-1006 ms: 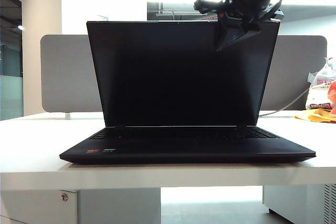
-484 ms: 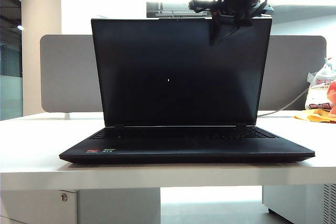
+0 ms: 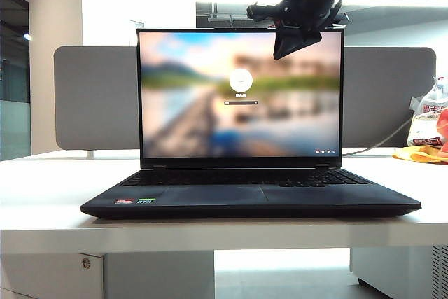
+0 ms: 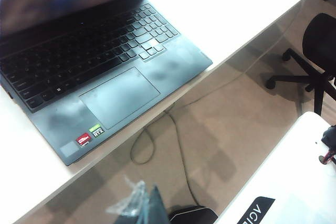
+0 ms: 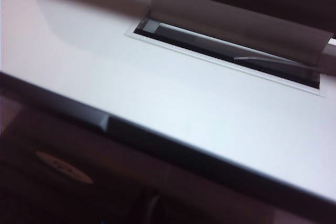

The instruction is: Open the lid of the laptop and use the keypad to enter the password "123".

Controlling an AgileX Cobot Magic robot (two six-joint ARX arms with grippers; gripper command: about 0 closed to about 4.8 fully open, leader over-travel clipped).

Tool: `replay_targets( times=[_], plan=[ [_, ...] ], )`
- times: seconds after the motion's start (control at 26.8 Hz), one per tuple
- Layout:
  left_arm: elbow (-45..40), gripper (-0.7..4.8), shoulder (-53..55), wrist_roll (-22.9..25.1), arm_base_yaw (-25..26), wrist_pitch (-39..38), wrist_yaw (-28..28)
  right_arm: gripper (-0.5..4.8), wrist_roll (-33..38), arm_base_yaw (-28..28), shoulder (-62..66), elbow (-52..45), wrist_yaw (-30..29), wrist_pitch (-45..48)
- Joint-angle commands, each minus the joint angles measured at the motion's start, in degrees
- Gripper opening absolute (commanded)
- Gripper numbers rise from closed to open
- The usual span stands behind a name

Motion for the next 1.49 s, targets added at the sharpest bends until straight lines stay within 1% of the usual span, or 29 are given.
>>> replay_targets(
  times=[0.04,0.52,0.63,0.86,1.08,1.23,1.42,1.49],
  plan=[
    [0.2,-0.06,1.1,0.0,-0.1,0.2,-0.2,-0.06,0.3,-1.2,1.5,2.8,0.5,3.0],
    [0.2,-0.06,3.7,0.0,-0.1,0.6,-0.2,-0.06,0.7,-1.9,8.6,9.8,-0.2,2.3],
    [0.2,-0.06,3.7,0.0,-0.1,0.6,-0.6,-0.06,1.5,-2.0,10.3,11.3,-1.2,2.1],
    [0.2,-0.06,3.7,0.1,-0.1,0.7,-0.9,-0.06,2.2,-2.0,10.4,11.8,-1.3,1.1],
    [0.2,-0.06,3.7,0.2,-0.1,1.3,-0.9,-0.06,3.6,-1.9,7.1,11.8,-5.4,-7.0],
    [0.2,-0.06,3.7,0.2,-0.1,1.4,-0.9,-0.06,3.2,-1.6,3.9,11.7,-8.6,-12.9],
    [0.2,-0.06,3.7,0.3,-0.1,2.0,-1.0,-0.06,2.5,-1.9,3.1,11.7,-8.6,-19.5],
    [0.2,-0.06,3.7,0.3,-0.1,2.2,-0.9,-0.06,1.0,-2.1,3.5,10.8,-8.6,-21.9]
  ],
)
